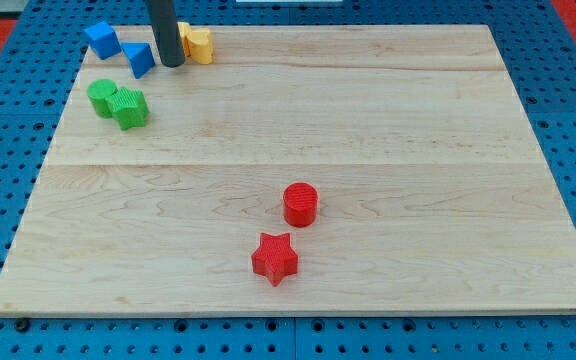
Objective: Slide green circle to the left of the green star
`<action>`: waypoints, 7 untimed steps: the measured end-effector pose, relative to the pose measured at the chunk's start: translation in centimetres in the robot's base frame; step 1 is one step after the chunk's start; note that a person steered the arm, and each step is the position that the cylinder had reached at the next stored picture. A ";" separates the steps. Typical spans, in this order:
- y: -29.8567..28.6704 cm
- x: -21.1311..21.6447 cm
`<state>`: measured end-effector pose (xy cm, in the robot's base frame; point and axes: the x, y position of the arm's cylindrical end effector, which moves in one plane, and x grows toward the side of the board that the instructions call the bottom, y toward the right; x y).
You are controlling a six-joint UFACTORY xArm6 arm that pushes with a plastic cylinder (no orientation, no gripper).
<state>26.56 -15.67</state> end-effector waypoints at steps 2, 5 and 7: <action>0.0 2.1; 1.2 3.2; -2.5 4.2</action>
